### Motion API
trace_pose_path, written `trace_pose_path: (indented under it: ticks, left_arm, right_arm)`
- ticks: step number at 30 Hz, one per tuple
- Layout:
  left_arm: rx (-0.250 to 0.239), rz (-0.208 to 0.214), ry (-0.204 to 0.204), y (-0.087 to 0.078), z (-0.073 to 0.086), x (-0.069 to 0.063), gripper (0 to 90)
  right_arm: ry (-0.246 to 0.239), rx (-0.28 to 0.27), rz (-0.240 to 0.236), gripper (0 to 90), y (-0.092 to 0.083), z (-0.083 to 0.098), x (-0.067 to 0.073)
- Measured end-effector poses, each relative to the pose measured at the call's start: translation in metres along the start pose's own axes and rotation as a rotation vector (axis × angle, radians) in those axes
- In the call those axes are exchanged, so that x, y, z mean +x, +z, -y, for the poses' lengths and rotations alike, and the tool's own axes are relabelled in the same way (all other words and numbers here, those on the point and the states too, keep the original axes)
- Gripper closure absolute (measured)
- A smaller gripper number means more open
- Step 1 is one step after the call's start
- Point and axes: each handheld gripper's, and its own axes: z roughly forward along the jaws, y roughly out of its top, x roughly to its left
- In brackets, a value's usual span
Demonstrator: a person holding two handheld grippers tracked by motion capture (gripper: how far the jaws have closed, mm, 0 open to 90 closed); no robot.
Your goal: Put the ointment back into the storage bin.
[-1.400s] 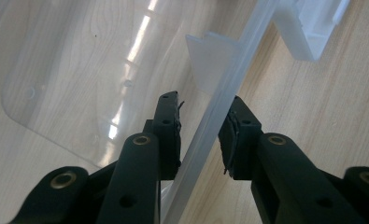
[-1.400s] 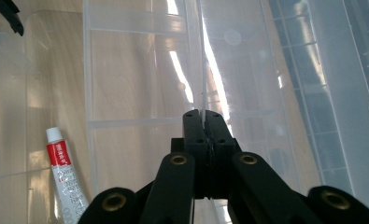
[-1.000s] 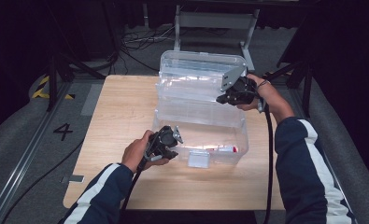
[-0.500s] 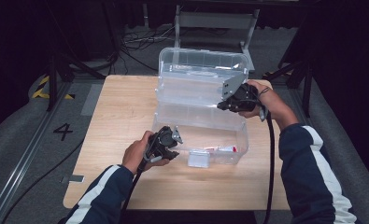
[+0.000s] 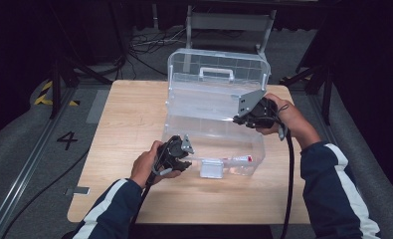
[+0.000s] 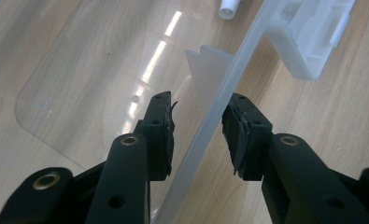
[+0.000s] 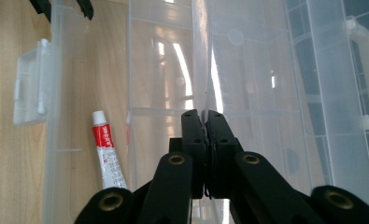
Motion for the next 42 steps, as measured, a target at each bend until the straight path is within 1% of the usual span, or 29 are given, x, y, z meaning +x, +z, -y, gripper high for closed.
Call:
trace_pose_path:
  ticks: [3,6,7,8,9,10,11,13,15,19,22,23,24,25,26,28,30,31,36,39,41,42]
  left_arm:
    - [-0.010,-0.010,0.000,0.001,0.000,-0.001,63.2]
    - [-0.012,-0.017,-0.001,0.000,0.000,-0.002,62.8]
    - [-0.030,-0.015,-0.005,0.001,0.001,-0.002,62.5]
    - [-0.051,0.000,-0.018,0.001,0.000,-0.003,62.7]
    - [-0.057,0.001,-0.013,0.002,-0.002,-0.004,63.0]
    - [-0.042,-0.010,0.001,0.004,-0.005,-0.007,63.0]
    - [-0.038,-0.017,0.014,0.005,-0.007,-0.008,63.0]
    - [-0.047,-0.019,0.018,0.005,-0.007,-0.009,63.1]
    - [-0.055,-0.015,0.008,0.005,-0.006,-0.009,63.2]
    - [-0.056,-0.020,0.008,0.005,-0.006,-0.009,63.0]
    - [-0.063,-0.027,0.010,0.006,-0.006,-0.010,62.8]
    - [-0.065,-0.033,0.008,0.006,-0.006,-0.010,62.8]
    - [-0.065,-0.039,0.012,0.006,-0.006,-0.010,62.7]
    - [-0.067,-0.043,0.008,0.006,-0.007,-0.011,62.8]
    - [-0.074,-0.046,-0.003,0.007,-0.007,-0.011,62.7]
    - [-0.077,-0.048,-0.005,0.007,-0.007,-0.011,62.9]
    - [-0.084,-0.050,0.001,0.007,-0.007,-0.011,63.0]
    - [-0.085,-0.050,0.001,0.007,-0.007,-0.011,63.0]
    - [-0.091,-0.052,0.003,0.007,-0.006,-0.011,62.8]
    - [-0.102,-0.059,0.007,0.007,-0.006,-0.012,62.3]
    - [-0.110,-0.065,0.015,0.007,-0.005,-0.013,61.6]
    - [-0.110,-0.065,0.015,0.007,-0.005,-0.013,61.5]
  right_arm:
    - [0.000,-0.002,0.008,87.9,0.000,0.001,0.002]
    - [0.003,-0.012,0.001,87.9,0.000,0.002,0.003]
    - [0.004,-0.014,-0.001,87.8,0.000,0.003,0.004]
    - [0.010,-0.015,-0.002,87.7,0.000,0.003,0.005]
    - [0.011,-0.016,-0.009,87.7,0.000,0.003,0.006]
    - [0.004,-0.015,0.002,87.5,0.000,0.003,0.007]
    - [0.009,-0.009,0.004,87.2,-0.001,0.003,0.010]
    - [0.010,-0.011,0.004,87.2,-0.001,0.004,0.011]
    - [0.029,-0.023,0.005,86.7,-0.001,0.007,0.013]
    - [0.057,-0.044,0.023,86.2,-0.001,0.010,0.017]
    - [0.051,-0.050,0.051,85.4,0.001,0.009,0.019]
    - [0.051,-0.050,0.051,85.4,0.001,0.009,0.019]
    - [0.039,-0.047,0.067,85.0,0.002,0.009,0.020]
    - [0.036,-0.046,0.072,84.9,0.003,0.008,0.020]
    - [0.037,-0.047,0.065,84.8,0.003,0.008,0.018]
    - [0.034,-0.039,0.067,84.7,0.005,0.008,0.015]
    - [0.041,-0.041,0.055,84.7,0.005,0.007,0.014]
    - [0.034,-0.040,0.056,84.6,0.005,0.008,0.013]
    - [0.048,-0.054,0.052,84.6,0.004,0.012,0.019]
    - [0.072,-0.066,0.052,83.6,0.004,0.013,0.022]
    - [0.092,-0.088,0.053,83.0,0.004,0.016,0.023]
    - [0.092,-0.088,0.053,83.0,0.004,0.016,0.023]
